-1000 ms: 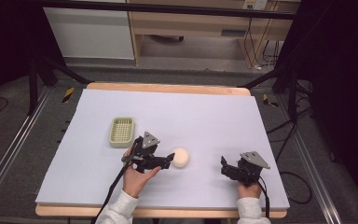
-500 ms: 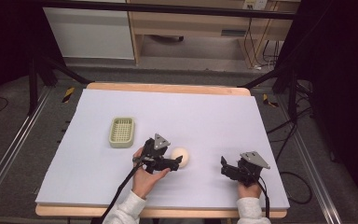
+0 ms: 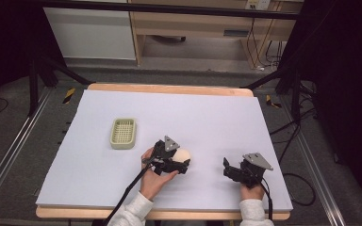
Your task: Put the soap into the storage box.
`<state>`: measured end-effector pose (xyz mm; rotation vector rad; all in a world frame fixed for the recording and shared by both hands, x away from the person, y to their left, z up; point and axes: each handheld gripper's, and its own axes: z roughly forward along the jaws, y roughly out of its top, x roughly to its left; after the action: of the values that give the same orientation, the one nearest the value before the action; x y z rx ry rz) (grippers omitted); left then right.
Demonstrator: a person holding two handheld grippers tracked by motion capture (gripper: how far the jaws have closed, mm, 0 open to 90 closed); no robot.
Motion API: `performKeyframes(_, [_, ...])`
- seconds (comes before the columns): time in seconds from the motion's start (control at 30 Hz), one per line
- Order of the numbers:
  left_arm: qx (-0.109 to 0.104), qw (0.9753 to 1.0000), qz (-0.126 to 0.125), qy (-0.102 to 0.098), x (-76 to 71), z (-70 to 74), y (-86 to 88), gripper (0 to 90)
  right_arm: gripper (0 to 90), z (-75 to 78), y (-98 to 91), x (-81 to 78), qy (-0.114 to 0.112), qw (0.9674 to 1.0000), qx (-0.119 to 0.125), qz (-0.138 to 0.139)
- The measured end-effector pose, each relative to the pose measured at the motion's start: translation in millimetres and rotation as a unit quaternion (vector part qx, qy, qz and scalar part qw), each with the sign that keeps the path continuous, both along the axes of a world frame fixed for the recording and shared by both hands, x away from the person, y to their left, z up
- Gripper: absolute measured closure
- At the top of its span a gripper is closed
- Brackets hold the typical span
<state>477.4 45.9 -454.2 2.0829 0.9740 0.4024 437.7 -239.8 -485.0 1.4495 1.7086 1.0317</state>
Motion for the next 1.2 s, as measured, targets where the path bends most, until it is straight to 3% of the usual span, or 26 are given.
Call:
performKeyframes(0.5, [0.012,0.9998,0.001,0.017,6.2,-10.1,-9.6,13.0,2.7,-0.1,0.1,0.3,0.001,1.0000,-0.001,0.000])
performKeyframes(1.2, [0.027,0.9991,0.006,0.033,9.5,-22.7,-14.6,20.7,2.7,-0.1,0.4,0.5,0.003,1.0000,-0.002,0.000])
